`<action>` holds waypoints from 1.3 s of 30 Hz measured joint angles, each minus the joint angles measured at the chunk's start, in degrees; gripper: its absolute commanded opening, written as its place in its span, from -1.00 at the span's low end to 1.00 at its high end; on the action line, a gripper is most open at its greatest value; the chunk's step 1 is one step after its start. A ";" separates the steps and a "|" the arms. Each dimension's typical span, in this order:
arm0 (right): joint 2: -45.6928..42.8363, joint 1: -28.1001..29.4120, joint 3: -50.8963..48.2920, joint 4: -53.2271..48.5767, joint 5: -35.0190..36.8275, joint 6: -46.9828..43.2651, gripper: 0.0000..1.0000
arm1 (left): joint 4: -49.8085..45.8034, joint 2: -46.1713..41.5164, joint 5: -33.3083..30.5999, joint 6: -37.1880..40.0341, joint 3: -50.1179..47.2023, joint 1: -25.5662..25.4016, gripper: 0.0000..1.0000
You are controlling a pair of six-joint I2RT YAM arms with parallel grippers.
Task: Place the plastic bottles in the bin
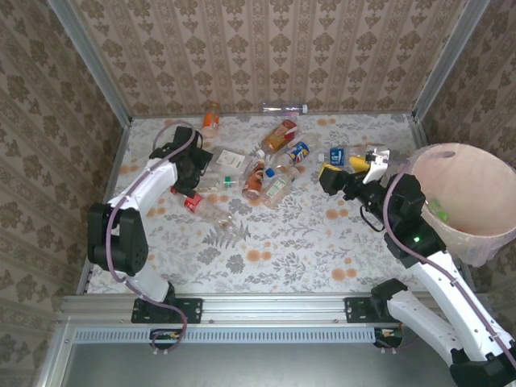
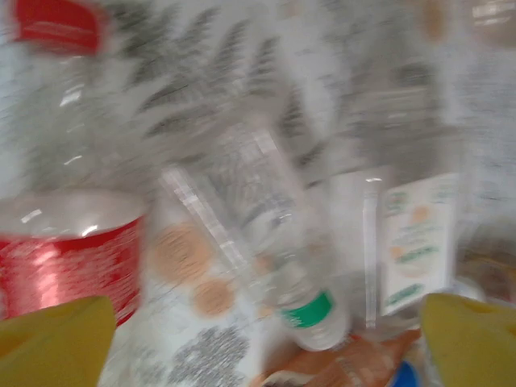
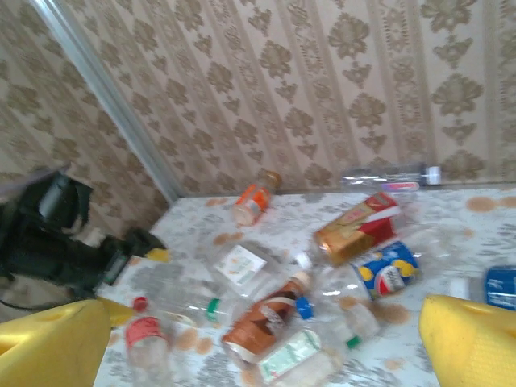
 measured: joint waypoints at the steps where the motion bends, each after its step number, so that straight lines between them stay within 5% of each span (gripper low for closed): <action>1: -1.18 0.15 -0.02 -1.53 0.81 -0.61 0.99 | -0.07 3.02 0.11 -0.52 3.39 0.02 0.84; 9: -5.62 0.37 0.52 -5.92 4.76 -3.26 0.99 | -1.38 12.94 2.62 -2.62 9.01 -0.46 0.74; 27: -5.62 0.42 0.52 -8.72 7.17 -5.09 0.99 | -1.86 18.60 0.79 -4.55 10.58 -0.17 0.64; 39: -5.90 0.42 0.52 -10.58 7.41 -5.07 1.00 | 1.86 20.41 -1.62 -4.52 10.58 0.13 0.05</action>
